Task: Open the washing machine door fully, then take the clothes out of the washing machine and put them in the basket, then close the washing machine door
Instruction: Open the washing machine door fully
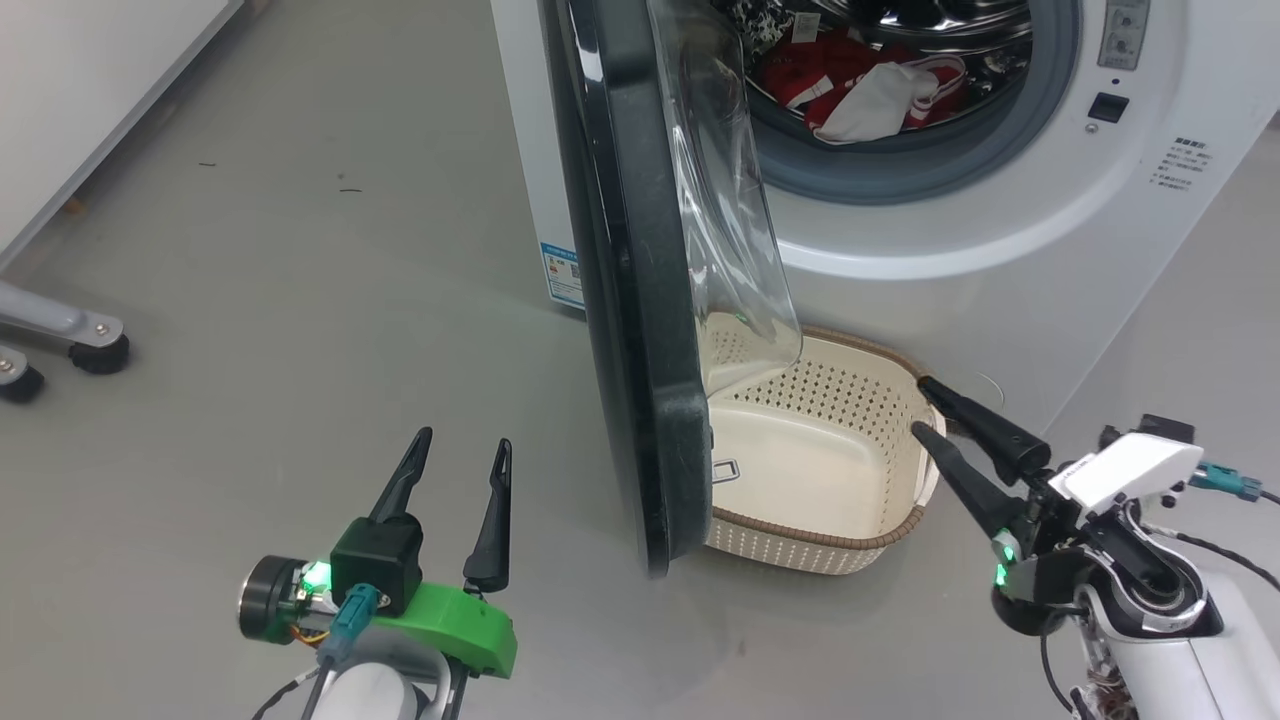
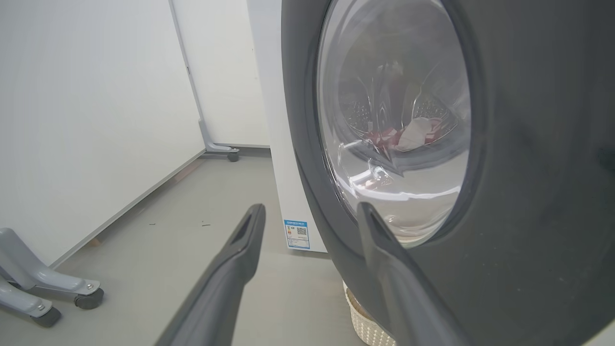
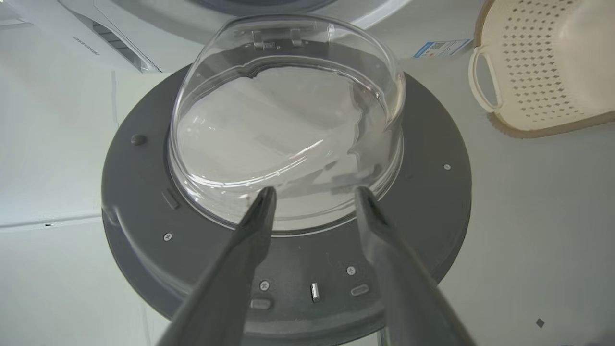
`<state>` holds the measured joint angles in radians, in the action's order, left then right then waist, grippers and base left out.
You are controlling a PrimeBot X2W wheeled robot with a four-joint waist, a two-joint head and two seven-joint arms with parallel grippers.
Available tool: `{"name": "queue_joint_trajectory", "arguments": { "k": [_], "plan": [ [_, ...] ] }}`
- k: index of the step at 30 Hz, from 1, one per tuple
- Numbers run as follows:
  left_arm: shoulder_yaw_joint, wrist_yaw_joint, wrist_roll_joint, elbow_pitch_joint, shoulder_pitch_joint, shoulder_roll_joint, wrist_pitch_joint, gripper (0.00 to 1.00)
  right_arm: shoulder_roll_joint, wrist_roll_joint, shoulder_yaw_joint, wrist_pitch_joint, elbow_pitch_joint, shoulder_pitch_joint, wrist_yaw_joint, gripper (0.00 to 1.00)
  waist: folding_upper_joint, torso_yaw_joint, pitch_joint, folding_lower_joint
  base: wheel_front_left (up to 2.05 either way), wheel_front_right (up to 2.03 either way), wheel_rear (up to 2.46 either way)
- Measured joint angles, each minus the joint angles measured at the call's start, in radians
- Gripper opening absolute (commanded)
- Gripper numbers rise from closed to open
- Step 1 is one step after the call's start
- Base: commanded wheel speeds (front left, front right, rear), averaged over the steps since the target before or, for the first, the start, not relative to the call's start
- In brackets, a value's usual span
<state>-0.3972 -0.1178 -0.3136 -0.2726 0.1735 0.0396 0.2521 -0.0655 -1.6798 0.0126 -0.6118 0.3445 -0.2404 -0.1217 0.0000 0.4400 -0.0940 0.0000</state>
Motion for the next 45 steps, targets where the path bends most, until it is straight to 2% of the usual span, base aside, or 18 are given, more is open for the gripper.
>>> {"name": "queue_joint_trajectory", "arguments": {
  "k": [11,17,19,20,24,30,34,39,45],
  "plan": [
    [-0.002,0.000,0.000,-0.012,-0.013,0.000,0.000,1.00,-0.101,0.386,0.012,0.303,-0.063,0.127,0.000,1.00,0.0000,-0.012,0.019,0.0000,0.00,0.00,0.00],
    [0.002,0.000,0.000,-0.014,-0.016,0.000,0.000,1.00,-0.176,0.643,0.016,0.515,-0.079,0.186,0.000,1.00,0.0000,-0.018,0.024,0.0000,0.00,0.00,0.00],
    [0.012,0.000,0.002,-0.016,-0.016,0.000,0.000,1.00,-0.215,0.787,0.029,0.611,-0.086,0.205,0.000,1.00,0.0000,-0.023,0.026,0.0000,0.00,0.00,0.00],
    [0.016,0.000,0.003,-0.016,-0.016,0.000,0.000,1.00,-0.221,0.816,0.030,0.642,-0.091,0.209,0.002,1.00,0.0001,-0.025,0.027,0.0000,0.00,0.00,0.00],
    [0.022,0.000,0.017,-0.021,-0.019,0.001,0.000,1.00,-0.261,0.969,0.039,0.760,-0.119,0.215,0.041,1.00,0.0000,-0.034,0.030,0.0000,0.00,0.00,0.00],
    [0.020,0.000,0.025,-0.030,-0.020,0.000,0.000,1.00,-0.321,1.169,0.058,0.913,-0.150,0.241,0.123,1.00,0.0000,-0.041,0.030,0.0000,0.00,0.00,0.00],
    [0.021,0.000,0.025,-0.031,-0.020,0.000,0.000,1.00,-0.327,1.261,0.086,0.896,-0.166,0.261,0.171,1.00,0.0000,-0.044,0.031,0.0000,0.00,0.00,0.00],
    [0.024,0.000,0.027,-0.033,-0.021,0.000,0.000,1.00,-0.284,1.302,0.115,0.876,-0.174,0.303,0.207,1.00,0.0001,-0.050,0.031,0.0000,0.00,0.00,0.00],
    [0.029,0.000,0.028,-0.035,-0.021,0.000,0.000,1.00,-0.216,1.314,0.132,0.873,-0.188,0.346,0.214,1.00,0.0000,-0.059,0.030,0.0000,0.00,0.00,0.00]
  ]
}}
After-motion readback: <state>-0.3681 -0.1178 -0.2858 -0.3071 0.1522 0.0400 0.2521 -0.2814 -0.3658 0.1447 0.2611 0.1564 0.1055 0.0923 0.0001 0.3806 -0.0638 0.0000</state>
